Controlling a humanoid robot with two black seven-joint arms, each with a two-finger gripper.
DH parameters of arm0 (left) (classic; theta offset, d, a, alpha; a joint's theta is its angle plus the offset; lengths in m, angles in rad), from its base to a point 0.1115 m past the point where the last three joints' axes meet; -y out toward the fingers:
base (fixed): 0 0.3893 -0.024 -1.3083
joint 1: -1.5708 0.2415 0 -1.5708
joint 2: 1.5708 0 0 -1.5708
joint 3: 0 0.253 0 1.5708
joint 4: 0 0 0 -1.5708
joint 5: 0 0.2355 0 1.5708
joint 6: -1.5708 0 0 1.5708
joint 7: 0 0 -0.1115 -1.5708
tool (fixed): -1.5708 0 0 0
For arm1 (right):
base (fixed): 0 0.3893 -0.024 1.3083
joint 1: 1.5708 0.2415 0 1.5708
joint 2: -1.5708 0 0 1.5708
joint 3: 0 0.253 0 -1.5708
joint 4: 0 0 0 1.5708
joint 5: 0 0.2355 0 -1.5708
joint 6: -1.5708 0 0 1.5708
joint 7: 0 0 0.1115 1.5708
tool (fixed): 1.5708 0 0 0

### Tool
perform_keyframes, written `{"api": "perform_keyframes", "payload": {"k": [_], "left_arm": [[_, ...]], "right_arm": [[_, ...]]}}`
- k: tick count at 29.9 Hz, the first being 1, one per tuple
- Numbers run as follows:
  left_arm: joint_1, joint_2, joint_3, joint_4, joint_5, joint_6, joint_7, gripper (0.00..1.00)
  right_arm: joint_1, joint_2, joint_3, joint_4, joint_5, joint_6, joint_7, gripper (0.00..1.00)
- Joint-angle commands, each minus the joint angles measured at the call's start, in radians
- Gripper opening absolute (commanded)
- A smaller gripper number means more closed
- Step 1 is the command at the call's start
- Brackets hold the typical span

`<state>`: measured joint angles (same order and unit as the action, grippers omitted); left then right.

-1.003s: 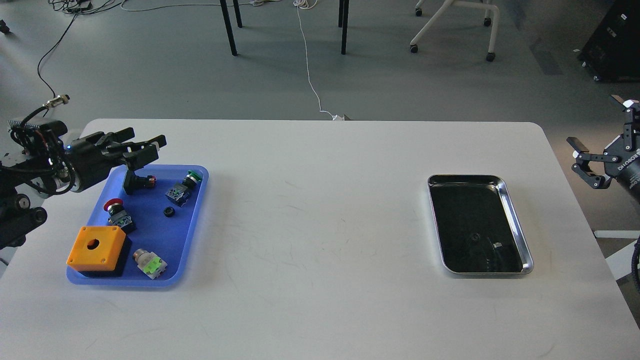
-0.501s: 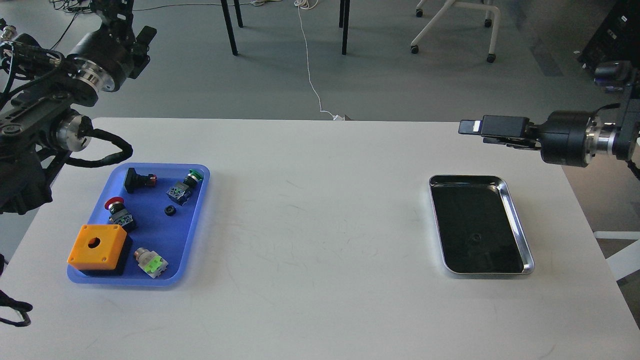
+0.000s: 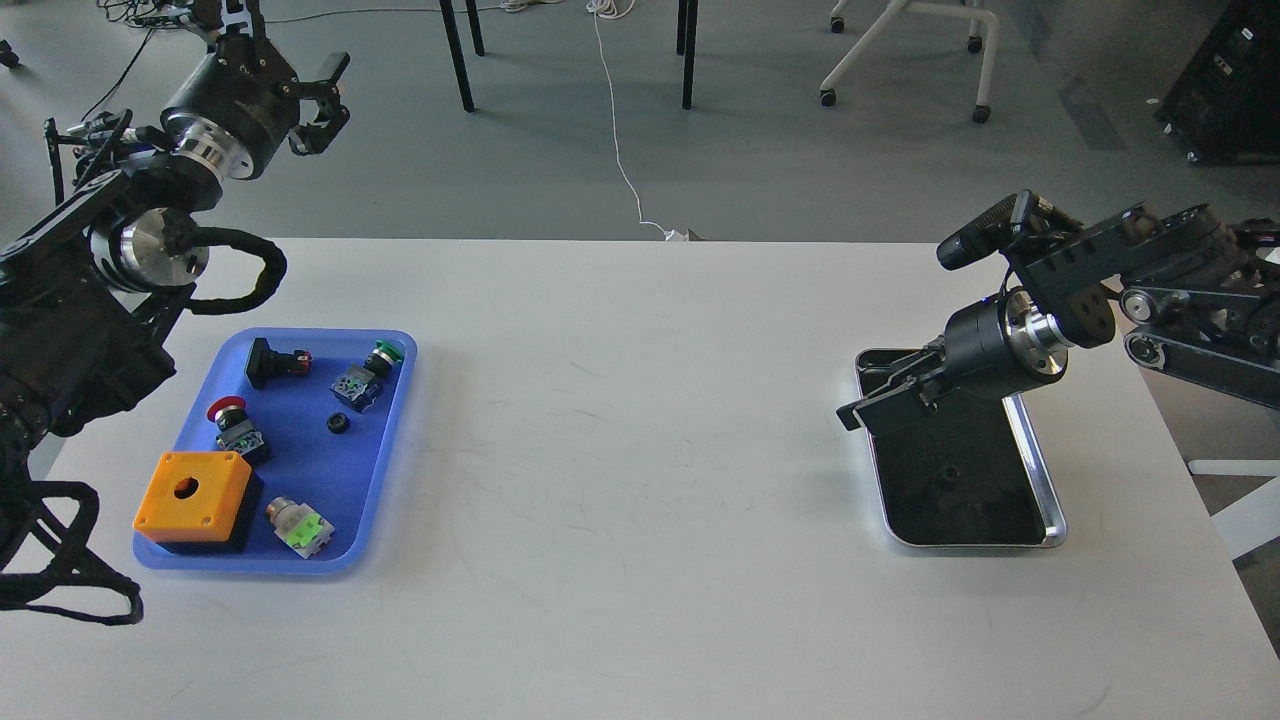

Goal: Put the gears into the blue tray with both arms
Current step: 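Lower the right gripper into the metal tray and grasp another black gear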

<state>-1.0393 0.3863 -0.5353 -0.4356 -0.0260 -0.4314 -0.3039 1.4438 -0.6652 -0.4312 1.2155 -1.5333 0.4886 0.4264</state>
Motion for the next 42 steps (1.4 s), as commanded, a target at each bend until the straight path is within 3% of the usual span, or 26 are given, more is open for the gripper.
{"api": "perform_keyframes", "payload": {"k": [1, 5, 13, 19, 36, 42], "left_arm": [[0.005, 0.000, -0.002, 0.000, -0.046, -0.032, 0.026, 0.98], [0.010, 0.008, -0.006, 0.000, -0.083, -0.052, 0.057, 0.98], [0.016, 0.014, 0.000, 0.000, -0.081, -0.057, 0.062, 0.98], [0.018, 0.017, 0.000, 0.000, -0.083, -0.057, 0.062, 0.98], [0.018, 0.017, 0.001, 0.000, -0.083, -0.057, 0.062, 0.98], [0.018, 0.020, 0.001, -0.002, -0.081, -0.057, 0.062, 0.98]], "right_arm": [[-0.003, -0.001, -0.055, -0.014, -0.082, 0.000, 0.006, 0.95], [-0.025, -0.001, -0.078, -0.034, -0.143, 0.000, 0.005, 0.95], [-0.094, 0.050, -0.077, -0.158, -0.228, 0.000, 0.005, 0.91], [-0.134, 0.082, -0.070, -0.192, -0.226, 0.000, 0.005, 0.65], [-0.209, 0.137, -0.021, -0.234, -0.219, 0.000, 0.011, 0.51], [-0.191, 0.160, -0.014, -0.235, -0.218, 0.000, 0.012, 0.51]]}}
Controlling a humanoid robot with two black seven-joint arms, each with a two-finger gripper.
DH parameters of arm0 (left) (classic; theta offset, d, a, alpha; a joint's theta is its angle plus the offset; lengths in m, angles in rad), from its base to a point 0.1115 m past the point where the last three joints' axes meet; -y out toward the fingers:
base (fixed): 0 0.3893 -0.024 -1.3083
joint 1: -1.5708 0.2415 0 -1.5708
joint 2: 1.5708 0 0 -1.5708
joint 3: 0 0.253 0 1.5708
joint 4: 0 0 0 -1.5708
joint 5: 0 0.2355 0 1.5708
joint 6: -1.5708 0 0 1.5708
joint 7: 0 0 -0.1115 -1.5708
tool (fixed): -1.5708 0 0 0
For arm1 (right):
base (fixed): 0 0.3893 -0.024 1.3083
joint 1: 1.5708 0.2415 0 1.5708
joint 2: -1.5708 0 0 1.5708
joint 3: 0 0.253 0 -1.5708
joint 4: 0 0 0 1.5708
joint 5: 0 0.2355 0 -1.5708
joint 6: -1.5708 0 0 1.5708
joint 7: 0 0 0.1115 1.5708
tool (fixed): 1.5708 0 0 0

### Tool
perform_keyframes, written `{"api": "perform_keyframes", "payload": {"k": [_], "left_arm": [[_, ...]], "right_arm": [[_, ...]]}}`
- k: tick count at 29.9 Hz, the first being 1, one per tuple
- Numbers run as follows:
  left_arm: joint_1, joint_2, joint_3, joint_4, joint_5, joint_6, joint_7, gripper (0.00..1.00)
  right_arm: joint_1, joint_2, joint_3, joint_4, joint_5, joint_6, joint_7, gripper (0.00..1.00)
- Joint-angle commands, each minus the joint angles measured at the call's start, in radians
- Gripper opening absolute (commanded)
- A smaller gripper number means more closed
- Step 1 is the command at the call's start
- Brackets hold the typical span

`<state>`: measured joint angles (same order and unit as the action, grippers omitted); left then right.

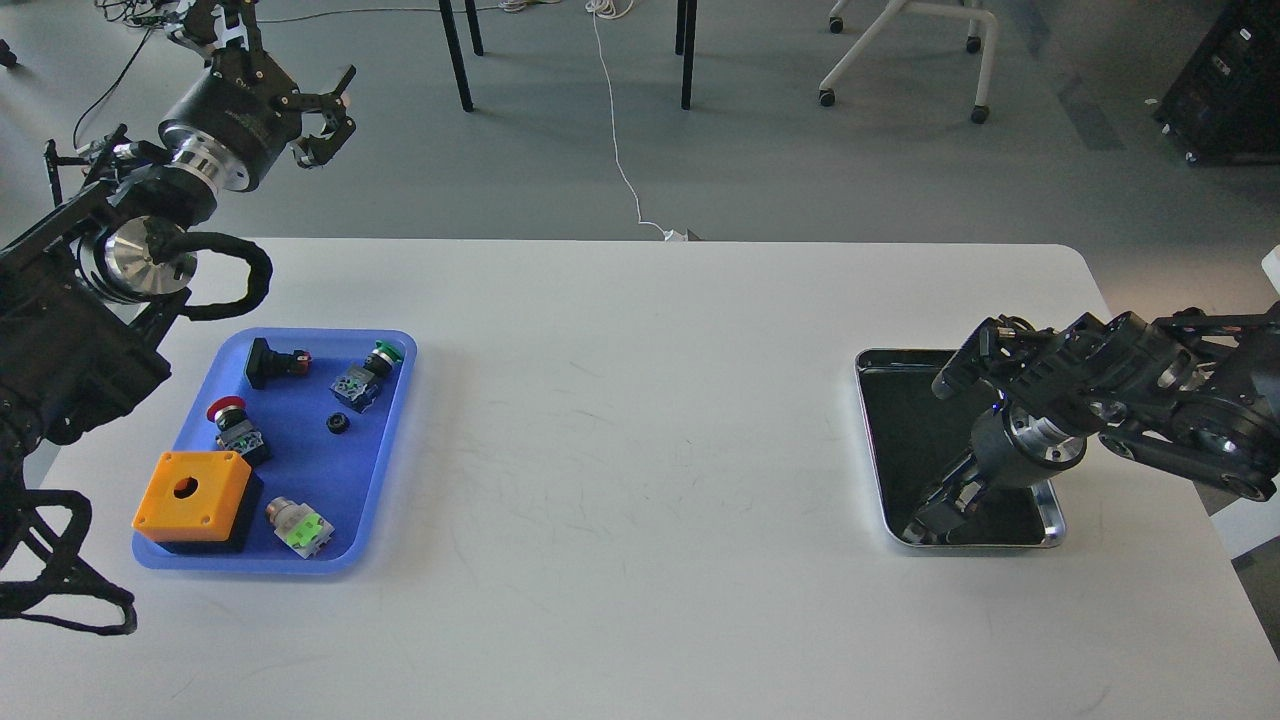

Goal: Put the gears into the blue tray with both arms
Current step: 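Lower the right gripper into the metal tray and grasp another black gear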

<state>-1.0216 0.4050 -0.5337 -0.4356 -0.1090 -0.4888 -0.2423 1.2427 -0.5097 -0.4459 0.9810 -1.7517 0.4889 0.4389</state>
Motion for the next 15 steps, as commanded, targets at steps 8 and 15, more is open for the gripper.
{"api": "perform_keyframes", "payload": {"k": [8, 15], "left_arm": [[0.000, 0.014, 0.000, -0.002, 0.002, 0.000, 0.000, 0.98], [0.000, 0.029, 0.000, -0.002, 0.002, 0.000, 0.000, 0.98]], "right_arm": [[0.023, -0.003, -0.004, 0.007, 0.000, 0.000, 0.001, 0.51], [0.024, -0.026, -0.007, 0.037, 0.000, 0.000, 0.001, 0.51]]}}
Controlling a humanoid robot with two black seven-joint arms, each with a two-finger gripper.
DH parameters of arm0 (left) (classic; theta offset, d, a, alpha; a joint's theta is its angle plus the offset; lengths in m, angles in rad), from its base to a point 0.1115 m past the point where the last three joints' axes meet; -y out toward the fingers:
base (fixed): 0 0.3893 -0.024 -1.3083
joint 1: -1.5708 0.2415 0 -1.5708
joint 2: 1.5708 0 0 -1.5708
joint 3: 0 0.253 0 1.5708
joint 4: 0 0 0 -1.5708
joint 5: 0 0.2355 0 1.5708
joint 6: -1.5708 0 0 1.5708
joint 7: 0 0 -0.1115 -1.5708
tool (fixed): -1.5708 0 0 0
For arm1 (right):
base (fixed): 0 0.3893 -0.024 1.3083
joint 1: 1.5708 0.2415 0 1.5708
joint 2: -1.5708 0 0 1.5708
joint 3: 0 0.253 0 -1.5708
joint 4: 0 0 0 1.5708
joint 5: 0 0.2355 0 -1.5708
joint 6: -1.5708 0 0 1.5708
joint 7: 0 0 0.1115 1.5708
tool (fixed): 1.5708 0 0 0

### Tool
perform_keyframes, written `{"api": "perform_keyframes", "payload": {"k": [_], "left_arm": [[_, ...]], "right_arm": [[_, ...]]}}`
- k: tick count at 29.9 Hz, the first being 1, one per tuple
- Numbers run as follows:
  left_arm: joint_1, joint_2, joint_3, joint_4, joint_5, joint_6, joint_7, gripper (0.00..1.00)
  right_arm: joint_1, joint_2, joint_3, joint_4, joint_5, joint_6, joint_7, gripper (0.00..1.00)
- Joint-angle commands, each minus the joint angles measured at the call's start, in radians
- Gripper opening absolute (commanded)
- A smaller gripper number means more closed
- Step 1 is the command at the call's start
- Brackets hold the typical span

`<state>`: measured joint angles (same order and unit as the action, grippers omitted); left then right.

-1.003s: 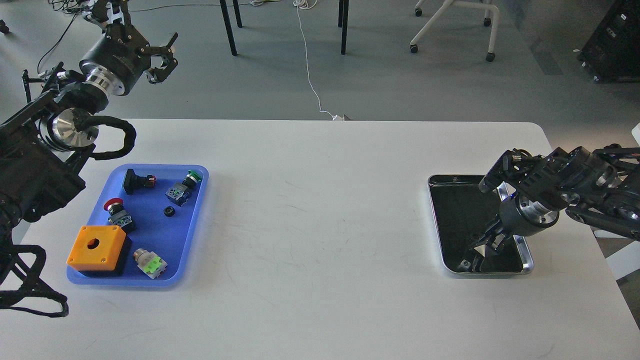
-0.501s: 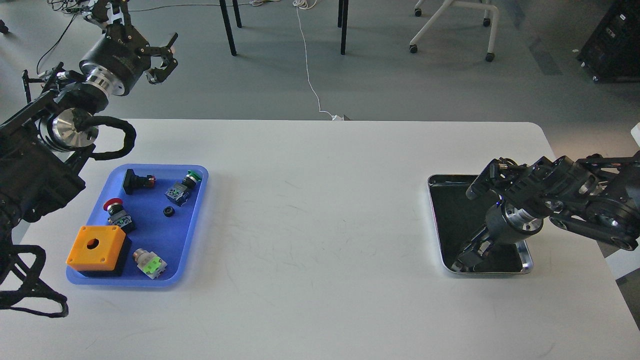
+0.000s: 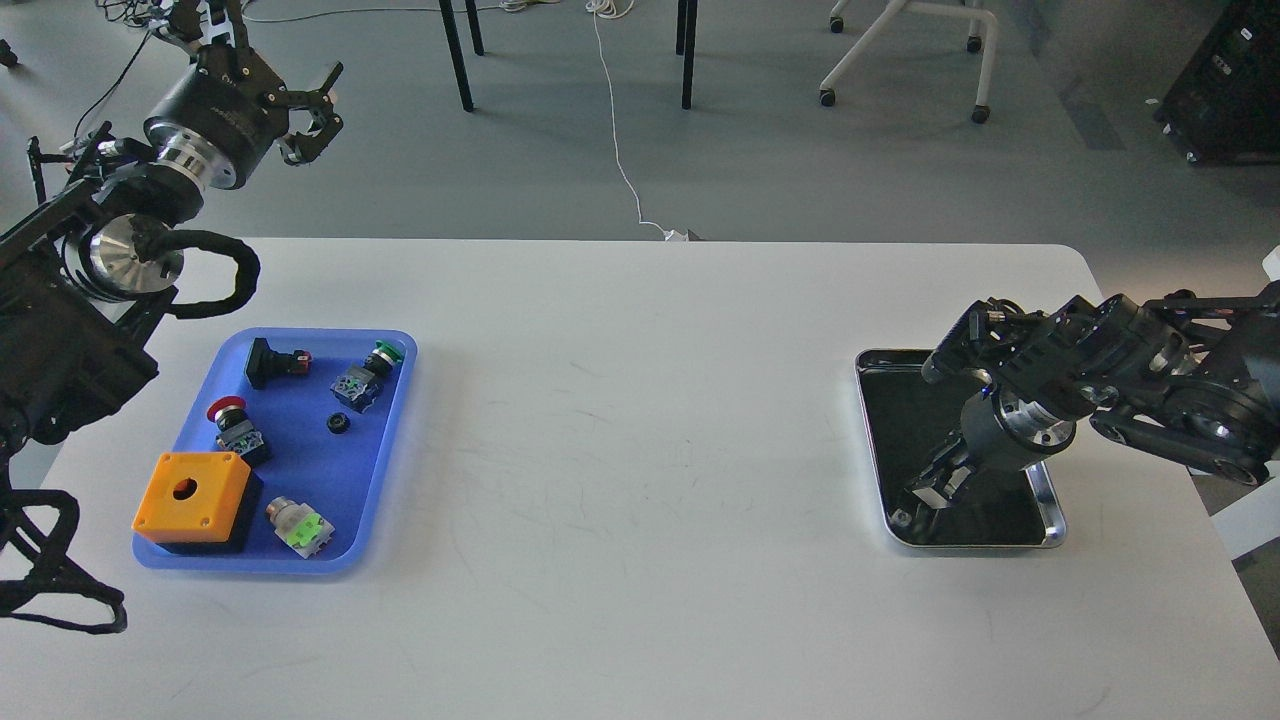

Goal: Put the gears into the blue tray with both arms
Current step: 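Lower the right gripper into the metal tray and grasp another black gear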

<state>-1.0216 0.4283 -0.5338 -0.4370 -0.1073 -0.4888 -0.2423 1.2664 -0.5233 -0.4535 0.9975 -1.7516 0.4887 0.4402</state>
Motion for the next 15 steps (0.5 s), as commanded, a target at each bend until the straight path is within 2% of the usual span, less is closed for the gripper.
{"api": "perform_keyframes", "payload": {"k": [1, 6, 11, 15], "left_arm": [[0.000, 0.007, 0.000, 0.000, 0.000, 0.000, 0.000, 0.98], [0.002, 0.016, 0.000, 0.000, -0.002, 0.000, 0.000, 0.98], [0.002, 0.027, 0.000, 0.000, -0.002, 0.000, 0.000, 0.98], [0.000, 0.029, 0.000, 0.000, 0.000, 0.000, 0.000, 0.98]], "right_arm": [[0.001, -0.017, 0.001, 0.033, 0.000, 0.000, 0.000, 0.51], [0.004, -0.027, -0.001, 0.046, 0.000, 0.000, 0.040, 0.46], [0.001, -0.029, -0.001, 0.044, 0.000, 0.000, 0.040, 0.43], [0.002, -0.033, -0.005, 0.044, -0.002, 0.000, 0.041, 0.35]]}}
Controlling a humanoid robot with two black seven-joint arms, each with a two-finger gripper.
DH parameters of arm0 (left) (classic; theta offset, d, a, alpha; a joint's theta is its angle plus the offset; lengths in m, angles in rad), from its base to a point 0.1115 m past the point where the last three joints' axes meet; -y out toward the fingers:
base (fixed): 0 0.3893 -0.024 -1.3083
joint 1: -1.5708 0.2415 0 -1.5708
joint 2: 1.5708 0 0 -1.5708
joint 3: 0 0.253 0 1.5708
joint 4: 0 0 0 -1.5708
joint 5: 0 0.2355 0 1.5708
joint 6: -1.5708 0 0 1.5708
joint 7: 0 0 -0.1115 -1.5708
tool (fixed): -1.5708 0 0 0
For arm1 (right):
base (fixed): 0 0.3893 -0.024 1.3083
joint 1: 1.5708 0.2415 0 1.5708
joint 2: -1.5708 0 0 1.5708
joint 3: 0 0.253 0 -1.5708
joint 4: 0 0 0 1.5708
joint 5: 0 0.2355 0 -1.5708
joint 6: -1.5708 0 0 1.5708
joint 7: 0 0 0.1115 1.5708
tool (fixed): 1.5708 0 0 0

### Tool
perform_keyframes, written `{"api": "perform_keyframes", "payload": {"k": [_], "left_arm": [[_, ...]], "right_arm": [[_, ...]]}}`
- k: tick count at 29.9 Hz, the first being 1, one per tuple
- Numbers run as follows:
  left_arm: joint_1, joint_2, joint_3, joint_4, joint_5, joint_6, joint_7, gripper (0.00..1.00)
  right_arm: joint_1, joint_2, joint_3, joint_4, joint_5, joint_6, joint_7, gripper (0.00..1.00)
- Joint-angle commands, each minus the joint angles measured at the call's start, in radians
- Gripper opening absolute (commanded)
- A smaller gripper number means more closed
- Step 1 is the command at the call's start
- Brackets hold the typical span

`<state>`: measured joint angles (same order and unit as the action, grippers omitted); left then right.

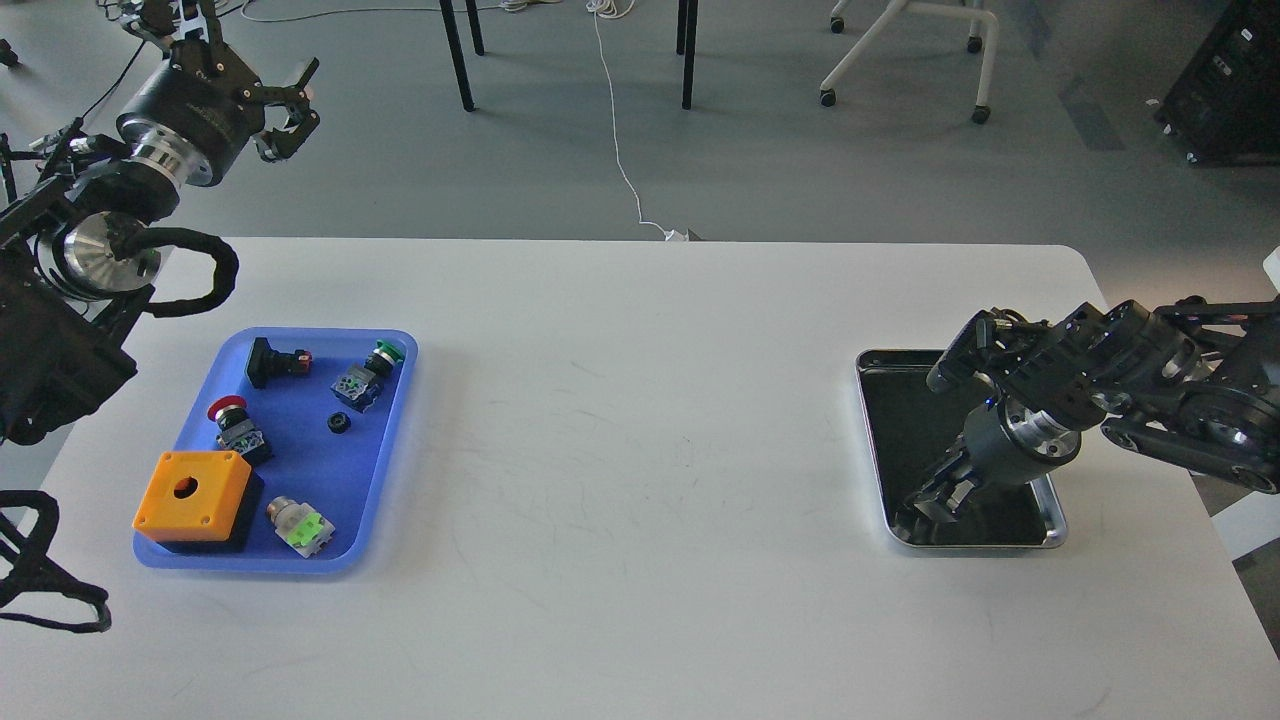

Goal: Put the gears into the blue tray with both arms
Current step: 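Lower the right gripper into the metal tray and grasp another black gear, then carry the second gear toward the table center and open the right gripper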

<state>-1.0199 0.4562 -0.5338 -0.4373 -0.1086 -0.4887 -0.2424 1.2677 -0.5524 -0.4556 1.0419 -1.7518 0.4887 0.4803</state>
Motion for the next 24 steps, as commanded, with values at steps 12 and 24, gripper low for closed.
{"api": "perform_keyframes", "payload": {"k": [12, 24], "left_arm": [[0.000, 0.009, 0.000, 0.000, 0.000, 0.000, 0.000, 0.98], [0.000, 0.010, 0.003, -0.004, 0.001, 0.000, -0.002, 0.98]], "right_arm": [[0.051, -0.023, -0.002, 0.012, 0.000, 0.000, 0.008, 0.22], [0.133, 0.178, 0.028, 0.044, 0.218, 0.000, 0.008, 0.22]]}}
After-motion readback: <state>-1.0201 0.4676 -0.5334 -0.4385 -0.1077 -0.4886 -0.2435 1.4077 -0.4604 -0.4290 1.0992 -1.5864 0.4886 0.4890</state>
